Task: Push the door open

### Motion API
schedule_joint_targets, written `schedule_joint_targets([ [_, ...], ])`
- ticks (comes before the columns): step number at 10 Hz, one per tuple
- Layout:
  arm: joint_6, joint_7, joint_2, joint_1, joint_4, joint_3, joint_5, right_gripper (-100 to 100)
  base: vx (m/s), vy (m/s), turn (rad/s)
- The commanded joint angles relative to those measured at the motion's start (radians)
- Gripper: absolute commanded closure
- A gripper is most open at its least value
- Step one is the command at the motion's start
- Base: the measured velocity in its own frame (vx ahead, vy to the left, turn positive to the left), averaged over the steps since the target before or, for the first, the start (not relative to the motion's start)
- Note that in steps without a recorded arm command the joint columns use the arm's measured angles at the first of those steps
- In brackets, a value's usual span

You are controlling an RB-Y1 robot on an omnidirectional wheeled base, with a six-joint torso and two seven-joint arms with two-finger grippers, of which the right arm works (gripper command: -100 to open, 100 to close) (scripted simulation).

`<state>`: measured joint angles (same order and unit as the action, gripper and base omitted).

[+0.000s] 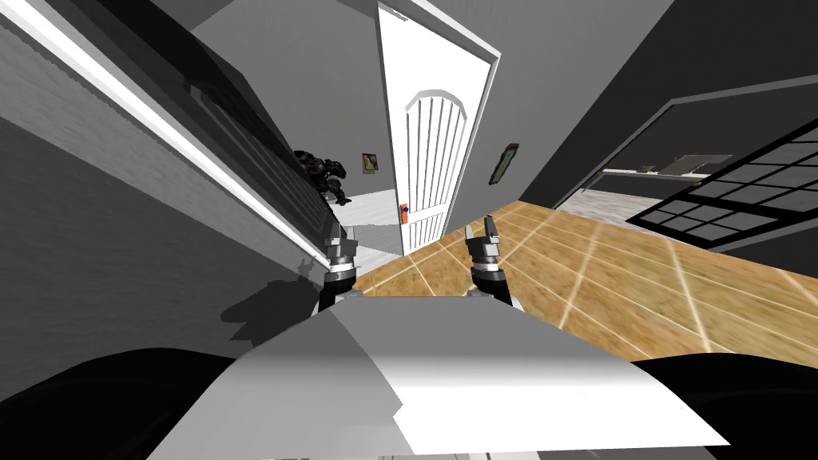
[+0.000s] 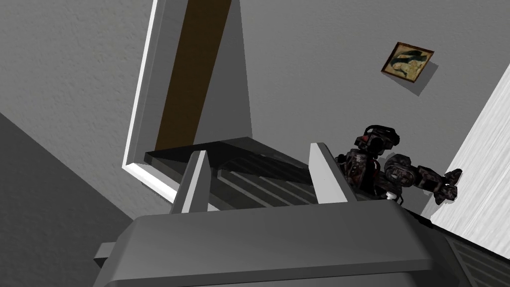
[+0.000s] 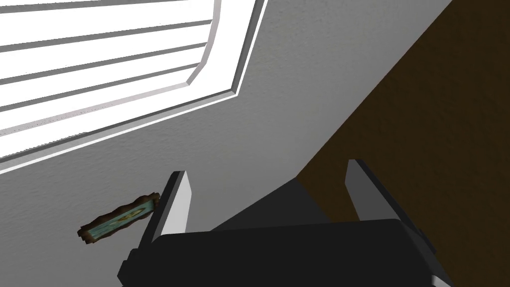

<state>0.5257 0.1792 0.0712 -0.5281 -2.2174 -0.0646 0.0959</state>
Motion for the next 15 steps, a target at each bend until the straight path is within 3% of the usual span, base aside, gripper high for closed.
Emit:
schedule_joint_targets([
  [1,0.001,0.008,0.0,0.002,0.028,-0.02,0.022,-100,0.141,-0.006,-0.006],
  [15,-0.055,0.144,0.023,-0.009,0.281,-0.233,0.282,-100,0.177,-0.003,-0.007],
])
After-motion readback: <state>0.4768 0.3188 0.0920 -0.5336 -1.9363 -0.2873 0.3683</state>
